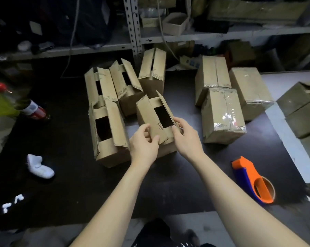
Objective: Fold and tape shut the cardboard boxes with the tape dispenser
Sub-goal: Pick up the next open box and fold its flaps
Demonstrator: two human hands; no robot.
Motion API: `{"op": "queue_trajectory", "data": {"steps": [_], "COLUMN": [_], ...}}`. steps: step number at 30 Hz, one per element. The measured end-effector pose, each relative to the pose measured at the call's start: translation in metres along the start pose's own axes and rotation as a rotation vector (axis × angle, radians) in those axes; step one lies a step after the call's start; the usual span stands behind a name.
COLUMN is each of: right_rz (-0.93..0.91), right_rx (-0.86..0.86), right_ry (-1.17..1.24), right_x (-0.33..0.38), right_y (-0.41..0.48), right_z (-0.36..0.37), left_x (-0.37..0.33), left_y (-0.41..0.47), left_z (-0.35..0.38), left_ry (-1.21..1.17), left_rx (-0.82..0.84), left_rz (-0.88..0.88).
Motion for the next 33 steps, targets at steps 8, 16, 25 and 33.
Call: {"op": "queue_trajectory", "data": {"steps": [8,16,25,33], "right_rz": [-0.119,-0.138,-0.174,-0.095], "right_rx": [0.082,0.084,0.191,0.044], "right_ry": [-0.064,-0.008,-0.021,0.090], "right_x": [-0.024,-0.069,-0.086,-0.092], "right_y": [-0.032,-0.082,-0.106,-0.139], "right_z": [-0.040,-0.108,-0.134,-0.139], "left_x": [0.017,0.040,0.044,0.051], "left_y": [-0.075,-0.130,-0.122,-0.109], "left_z": [0.046,0.090,0.085,0.060], "left_ry": [-0.013,-0.264,-0.164,-0.121], "left_rx": [0.094,0.121,0.103,0.053], "left_rz": [-0.130,-0.160,0.065,0.113]}}
Point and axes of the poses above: each hand's wrist, its own y-axis towards the middle knuckle, its own z-axis out of the palm, x = y × z, the point moved 10 cm from there along y, towards the middle knuckle, and after that the axes turned 7 degrees about -z, right-handed, at the moved point
